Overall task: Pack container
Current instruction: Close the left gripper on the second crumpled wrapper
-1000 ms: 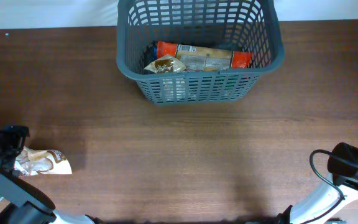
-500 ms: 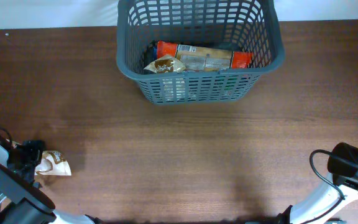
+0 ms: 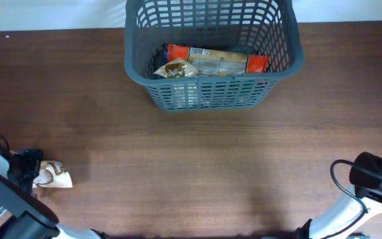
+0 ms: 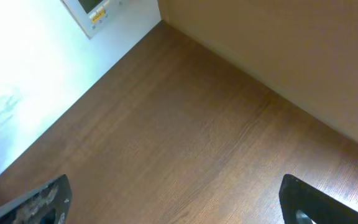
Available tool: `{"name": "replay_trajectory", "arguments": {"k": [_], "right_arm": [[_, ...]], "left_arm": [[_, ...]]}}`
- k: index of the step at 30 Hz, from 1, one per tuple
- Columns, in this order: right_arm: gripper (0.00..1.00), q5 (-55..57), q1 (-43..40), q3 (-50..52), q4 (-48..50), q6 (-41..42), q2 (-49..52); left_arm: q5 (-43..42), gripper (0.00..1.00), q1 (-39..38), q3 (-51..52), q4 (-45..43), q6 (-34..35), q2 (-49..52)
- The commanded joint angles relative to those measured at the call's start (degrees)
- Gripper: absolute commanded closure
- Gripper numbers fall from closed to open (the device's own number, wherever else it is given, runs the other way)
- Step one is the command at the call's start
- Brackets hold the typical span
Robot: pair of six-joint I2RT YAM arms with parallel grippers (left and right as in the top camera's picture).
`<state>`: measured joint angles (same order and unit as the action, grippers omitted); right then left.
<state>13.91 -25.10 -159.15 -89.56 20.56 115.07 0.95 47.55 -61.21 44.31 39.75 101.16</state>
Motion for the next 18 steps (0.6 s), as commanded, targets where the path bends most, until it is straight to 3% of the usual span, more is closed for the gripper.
{"name": "replay_trajectory", "arguments": {"k": [1,14,15,16,18], "right_arm": [[0.01,0.3,0.0,0.1,0.2,0.1,-0.3],[0.01,0.3,0.0,0.1,0.2,0.1,-0.3],[0.01,0.3,0.0,0.1,0.2,0.1,-0.3],[0.01,0.3,0.0,0.1,0.2,0.1,-0.3],[0.01,0.3,0.0,0.1,0.2,0.1,-0.3]], "left_arm": [[1.0,0.01,0.1,0.1,-0.2,-1.2,1.3],[1.0,0.00,0.1,0.2,-1.3,-3.6,3.4],[1.0,0.04,0.1,0.2,-1.3,-3.6,3.4],[1.0,0.17,0.1,0.2,-1.3,-3.6,3.4],[0.7,0.31,0.1,0.2,-1.3,-3.6,3.4]]}}
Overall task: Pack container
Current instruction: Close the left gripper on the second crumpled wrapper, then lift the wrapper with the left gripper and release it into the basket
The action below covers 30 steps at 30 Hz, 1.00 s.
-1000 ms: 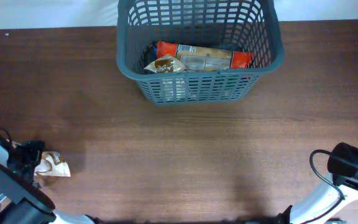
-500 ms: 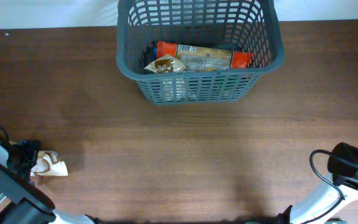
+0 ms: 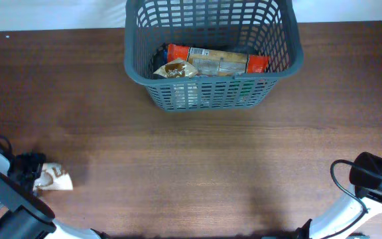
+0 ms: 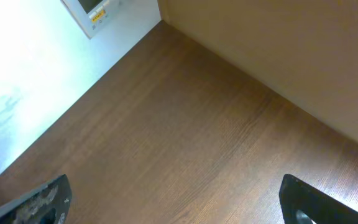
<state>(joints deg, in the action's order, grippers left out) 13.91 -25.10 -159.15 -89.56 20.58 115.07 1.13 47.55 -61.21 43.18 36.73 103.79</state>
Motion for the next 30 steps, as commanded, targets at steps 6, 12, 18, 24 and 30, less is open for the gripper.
{"name": "replay_trajectory", "arguments": {"k": [6,12,18,24,30], "right_arm": [[0.01,0.3,0.0,0.1,0.2,0.1,-0.3],[0.01,0.3,0.0,0.1,0.2,0.1,-0.3],[0.01,0.3,0.0,0.1,0.2,0.1,-0.3],[0.01,0.3,0.0,0.1,0.2,0.1,-0.3],[0.01,0.3,0.0,0.1,0.2,0.1,-0.3]], "left_arm": [[-0.8,0.64,0.1,0.2,-0.3,-0.5,0.8],[-4.2,0.80,0.1,0.0,-0.7,-0.6,0.8],[-12.8,0.98,0.1,-4.7,1.4,-5.9,-0.4],[-17.8,0.98,-1.2,-16.9,7.3,-8.0,-8.2],[-24.8,0.98,-8.2,-29.0,4.3,-12.5,-19.2]]}}
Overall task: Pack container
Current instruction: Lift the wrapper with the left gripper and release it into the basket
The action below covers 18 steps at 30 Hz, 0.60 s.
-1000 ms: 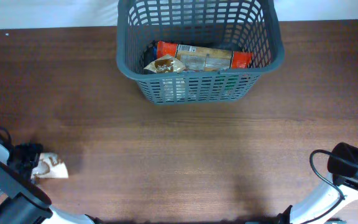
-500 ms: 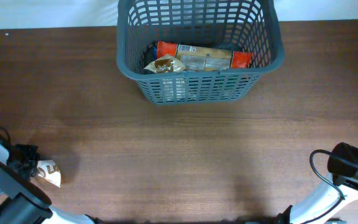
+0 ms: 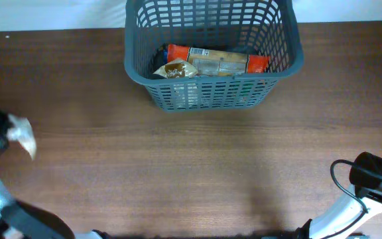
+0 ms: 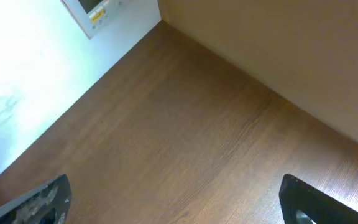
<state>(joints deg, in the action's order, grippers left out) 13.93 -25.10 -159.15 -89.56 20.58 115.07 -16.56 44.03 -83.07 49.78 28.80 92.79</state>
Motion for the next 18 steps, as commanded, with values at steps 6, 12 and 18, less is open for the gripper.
{"name": "replay_trajectory", "arguments": {"k": [6,12,18], "right_arm": [[0.01,0.3,0.0,0.1,0.2,0.1,-0.3],[0.01,0.3,0.0,0.1,0.2,0.1,-0.3],[0.01,0.3,0.0,0.1,0.2,0.1,-0.3]], "left_arm": [[-9.2,0.98,-19.7,-15.1,-16.8,-6.7,-16.0],[-6.3,0.98,-38.5,-15.5,-34.4,-6.6,-16.0],[-3.1,0.98,-50.8,-15.5,-40.0,-5.8,-6.8]]}}
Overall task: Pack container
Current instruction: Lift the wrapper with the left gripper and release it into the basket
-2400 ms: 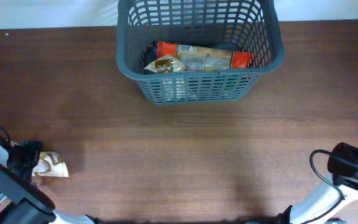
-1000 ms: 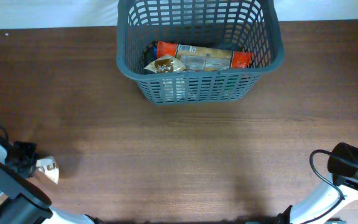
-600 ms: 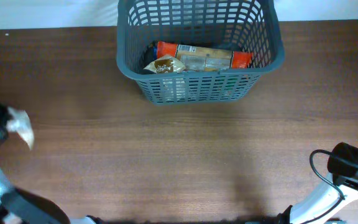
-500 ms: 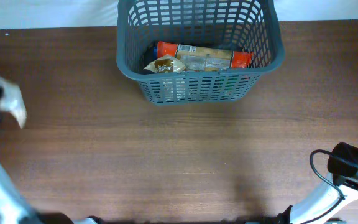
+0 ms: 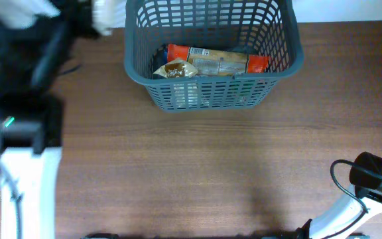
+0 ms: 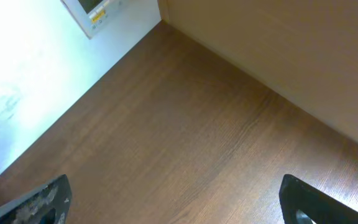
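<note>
A grey slatted basket (image 5: 214,96) stands at the back middle of the table. In it lie a long packet with orange ends (image 5: 217,61) and a small brown packet (image 5: 173,69). My left arm shows large and blurred at the upper left. Its gripper (image 5: 88,16) is shut on a small white packet (image 5: 108,13), just outside the basket's left rim. My right gripper (image 6: 176,208) is open over bare table, with only its dark fingertips (image 6: 42,199) showing in the wrist view.
The brown wooden table (image 5: 197,166) spreads in front of the basket. My right arm's base and cable (image 5: 370,179) sit at the front right corner. A white wall with a small panel (image 6: 92,12) borders the table's far edge.
My left gripper was at the table's left edge with the white packet. Now it is at the back left, beside the basket's rim, still holding the packet. The right gripper has not moved.
The white packet first lay on the table at the front left with my left gripper at it, and stayed so a moment later. Then the gripper held it off the table at the left edge. Now it hangs by the basket's left rim.
</note>
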Available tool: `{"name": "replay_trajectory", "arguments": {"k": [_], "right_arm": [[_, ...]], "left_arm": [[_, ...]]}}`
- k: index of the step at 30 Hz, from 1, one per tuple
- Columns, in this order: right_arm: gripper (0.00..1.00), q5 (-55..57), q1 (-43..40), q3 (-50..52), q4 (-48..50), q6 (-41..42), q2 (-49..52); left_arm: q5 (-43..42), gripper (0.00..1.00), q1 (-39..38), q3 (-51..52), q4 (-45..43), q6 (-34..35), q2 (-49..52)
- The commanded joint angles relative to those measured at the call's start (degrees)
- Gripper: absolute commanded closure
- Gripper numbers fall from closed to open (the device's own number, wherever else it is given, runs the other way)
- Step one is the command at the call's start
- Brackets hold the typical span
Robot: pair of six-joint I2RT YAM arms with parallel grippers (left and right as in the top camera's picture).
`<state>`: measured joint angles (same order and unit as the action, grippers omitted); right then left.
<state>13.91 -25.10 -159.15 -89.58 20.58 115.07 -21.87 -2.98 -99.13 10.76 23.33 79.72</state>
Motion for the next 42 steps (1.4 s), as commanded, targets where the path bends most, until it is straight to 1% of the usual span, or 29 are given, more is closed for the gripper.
{"name": "replay_trajectory", "arguments": {"k": [1,4,8,14,19,20,21,22,23,24,25,27,28,30,35,37,40,42], "right_arm": [[0.01,0.3,0.0,0.1,0.2,0.1,-0.3],[0.01,0.3,0.0,0.1,0.2,0.1,-0.3],[0.01,0.3,0.0,0.1,0.2,0.1,-0.3],[0.01,0.3,0.0,0.1,0.2,0.1,-0.3],[0.01,0.3,0.0,0.1,0.2,0.1,-0.3],[0.01,0.3,0.0,0.1,0.2,0.1,-0.3],[0.01,0.3,0.0,0.1,0.2,0.1,-0.3],[0.01,0.3,0.0,0.1,0.2,0.1,-0.3],[0.01,0.3,0.0,0.1,0.2,0.1,-0.3],[0.01,0.3,0.0,0.1,0.2,0.1,-0.3],[0.01,0.3,0.0,0.1,0.2,0.1,-0.3],[0.01,0.3,0.0,0.1,0.2,0.1,-0.3],[0.01,0.3,0.0,0.1,0.2,0.1,-0.3],[0.01,0.3,0.0,0.1,0.2,0.1,-0.3],[0.01,0.3,0.0,0.1,0.2,0.1,-0.3],[0.01,0.3,0.0,0.1,0.2,0.1,-0.3],[0.01,0.3,0.0,0.1,0.2,0.1,-0.3],[0.01,0.3,0.0,0.1,0.2,0.1,-0.3]], "left_arm": [[2.2,0.98,-5.2,0.6,-2.1,0.7,8.3],[2.1,0.98,-9.8,0.6,-6.3,2.8,14.6],[2.7,0.98,-14.4,0.6,-10.3,2.8,21.8],[3.8,0.98,-16.4,0.6,-8.5,2.8,29.2],[4.1,0.98,-16.3,0.6,-3.5,2.7,31.8],[4.2,0.93,-16.3,0.6,-2.6,2.7,32.1],[4.3,0.85,-16.3,0.6,-1.9,2.7,32.5],[4.3,0.75,-16.3,0.6,-1.3,2.7,32.6],[4.3,0.59,-16.3,0.6,-0.7,2.7,32.7],[4.3,0.50,-16.3,0.6,-0.5,2.7,32.7],[4.3,0.29,-16.2,0.5,-1.0,2.7,32.7],[4.1,0.04,-15.9,-0.2,-1.0,2.7,32.7],[3.8,0.01,-15.6,-0.9,-1.0,2.7,32.7],[2.5,0.01,-14.9,-2.3,-0.8,2.7,32.4],[-4.2,0.01,-12.0,-7.1,-0.4,2.7,30.7],[-5.4,0.01,-10.2,-9.3,2.5,2.2,28.0],[-5.4,0.01,-8.1,-11.1,8.9,-3.8,23.0],[-5.3,0.01,-6.0,-11.3,15.3,-9.2,17.0]]}}
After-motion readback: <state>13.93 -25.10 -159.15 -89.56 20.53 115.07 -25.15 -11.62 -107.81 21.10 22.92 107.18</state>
